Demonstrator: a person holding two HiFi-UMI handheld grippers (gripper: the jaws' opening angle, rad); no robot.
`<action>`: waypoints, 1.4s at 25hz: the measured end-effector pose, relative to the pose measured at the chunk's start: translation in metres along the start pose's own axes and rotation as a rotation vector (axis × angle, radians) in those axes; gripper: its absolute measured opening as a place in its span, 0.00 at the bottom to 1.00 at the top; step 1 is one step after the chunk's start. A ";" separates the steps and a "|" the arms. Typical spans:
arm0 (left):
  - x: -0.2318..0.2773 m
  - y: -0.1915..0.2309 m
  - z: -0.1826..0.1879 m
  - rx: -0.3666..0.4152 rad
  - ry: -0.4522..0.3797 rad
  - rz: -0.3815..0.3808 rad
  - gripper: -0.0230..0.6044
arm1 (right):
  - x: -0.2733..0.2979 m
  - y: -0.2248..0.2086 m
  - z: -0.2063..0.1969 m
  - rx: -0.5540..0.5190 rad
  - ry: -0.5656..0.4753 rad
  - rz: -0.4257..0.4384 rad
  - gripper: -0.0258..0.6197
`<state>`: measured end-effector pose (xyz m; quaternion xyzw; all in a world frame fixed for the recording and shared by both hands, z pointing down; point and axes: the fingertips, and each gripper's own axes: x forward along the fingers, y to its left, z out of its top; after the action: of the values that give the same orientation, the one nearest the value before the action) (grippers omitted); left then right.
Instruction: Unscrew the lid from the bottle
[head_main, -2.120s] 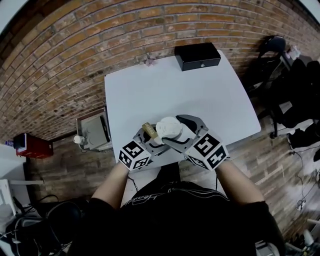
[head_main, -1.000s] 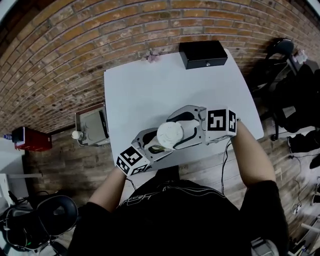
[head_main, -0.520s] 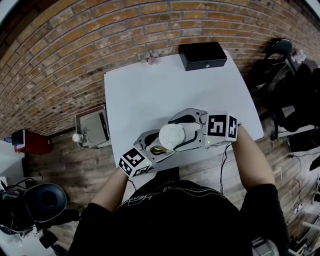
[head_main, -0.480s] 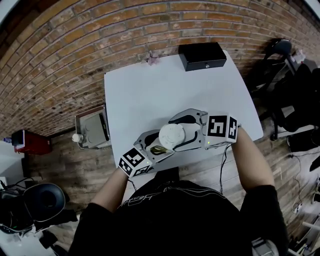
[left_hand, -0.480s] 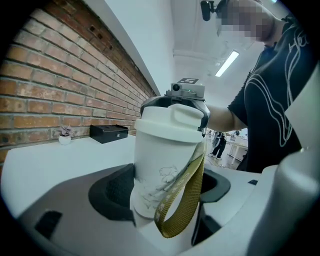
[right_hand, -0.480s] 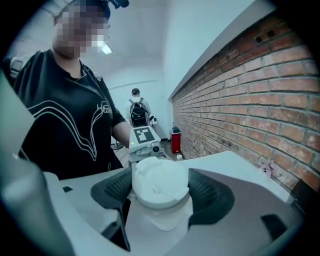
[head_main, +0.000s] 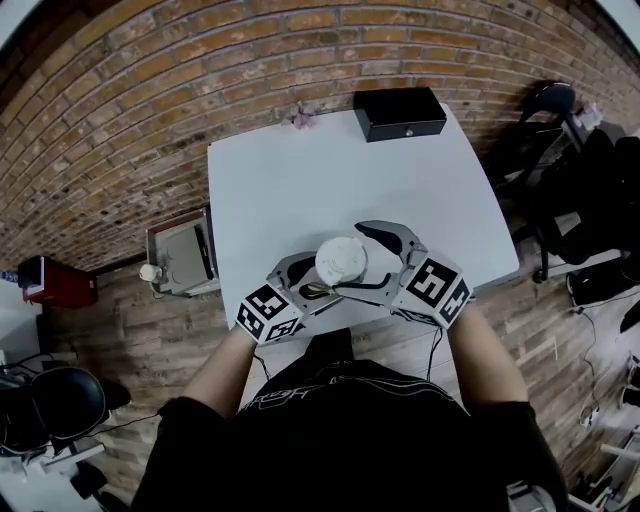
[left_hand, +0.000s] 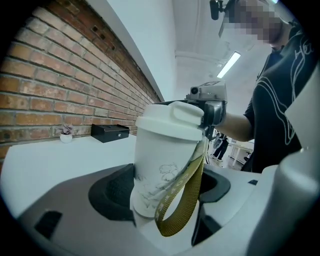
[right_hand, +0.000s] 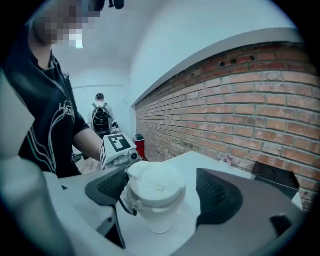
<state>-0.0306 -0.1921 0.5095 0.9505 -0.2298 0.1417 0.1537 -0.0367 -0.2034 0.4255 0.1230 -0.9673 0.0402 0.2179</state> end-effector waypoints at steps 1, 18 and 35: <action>0.000 0.000 0.000 0.000 0.001 0.002 0.60 | 0.001 0.000 -0.002 0.009 0.003 -0.031 0.72; 0.000 0.002 0.000 -0.007 0.004 0.014 0.60 | 0.005 0.001 -0.010 0.076 0.005 -0.093 0.63; -0.038 0.012 -0.013 -0.052 0.046 0.112 0.60 | -0.050 -0.009 0.066 0.132 -0.189 -0.189 0.63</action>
<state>-0.0715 -0.1829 0.5110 0.9284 -0.2827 0.1656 0.1754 -0.0181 -0.2102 0.3444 0.2309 -0.9629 0.0711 0.1199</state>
